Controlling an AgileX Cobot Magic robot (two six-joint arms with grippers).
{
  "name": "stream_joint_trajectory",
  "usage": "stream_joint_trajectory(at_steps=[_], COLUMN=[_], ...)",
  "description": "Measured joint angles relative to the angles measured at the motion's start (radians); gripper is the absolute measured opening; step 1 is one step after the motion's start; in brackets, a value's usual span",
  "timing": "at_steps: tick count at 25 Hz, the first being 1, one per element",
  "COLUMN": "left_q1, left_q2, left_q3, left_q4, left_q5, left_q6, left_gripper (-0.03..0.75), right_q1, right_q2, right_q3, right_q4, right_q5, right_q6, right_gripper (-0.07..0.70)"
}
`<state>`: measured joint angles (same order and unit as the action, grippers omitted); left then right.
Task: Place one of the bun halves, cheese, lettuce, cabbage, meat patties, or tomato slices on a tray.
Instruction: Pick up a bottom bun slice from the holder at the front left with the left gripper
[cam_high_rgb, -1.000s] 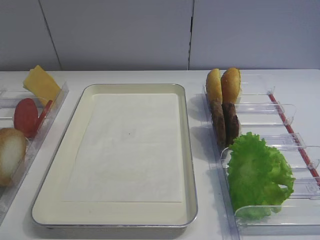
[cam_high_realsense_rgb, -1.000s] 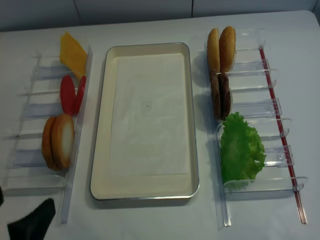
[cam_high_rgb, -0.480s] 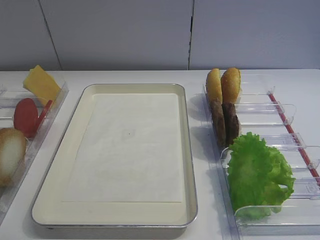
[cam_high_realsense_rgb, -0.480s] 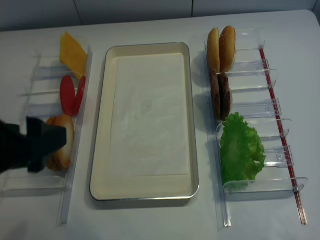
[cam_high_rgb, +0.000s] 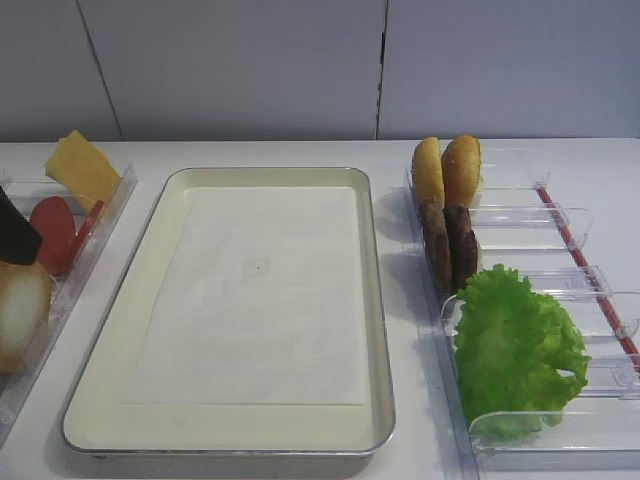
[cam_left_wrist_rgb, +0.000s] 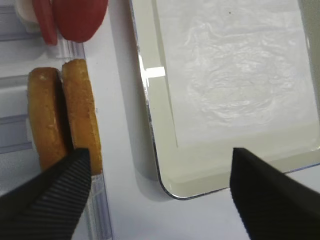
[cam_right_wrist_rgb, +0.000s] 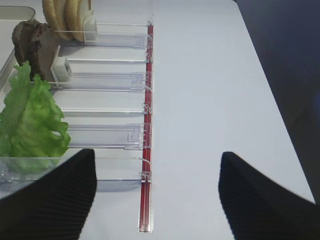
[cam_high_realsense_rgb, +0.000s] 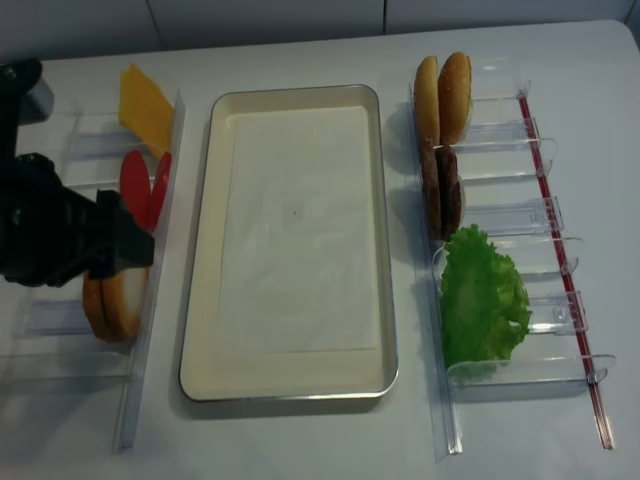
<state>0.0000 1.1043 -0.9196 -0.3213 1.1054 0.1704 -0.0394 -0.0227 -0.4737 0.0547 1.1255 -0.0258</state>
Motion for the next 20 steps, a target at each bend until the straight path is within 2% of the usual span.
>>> stream_joint_trajectory(at_steps=[10,20], left_q1=[0.0,0.0], left_q2=[0.066,0.125], left_q3=[0.0,0.0], left_q4=[0.031,0.031], left_q5=[-0.078,-0.103], left_q6=[0.011,0.026], left_gripper=[0.524,0.524], right_q1=[0.0,0.0], right_q2=[0.0,0.0], right_q3=[0.0,0.0], right_q4=[0.0,0.0], right_q5=[0.0,0.0], right_q6=[0.0,0.0], right_gripper=[0.545,0.545])
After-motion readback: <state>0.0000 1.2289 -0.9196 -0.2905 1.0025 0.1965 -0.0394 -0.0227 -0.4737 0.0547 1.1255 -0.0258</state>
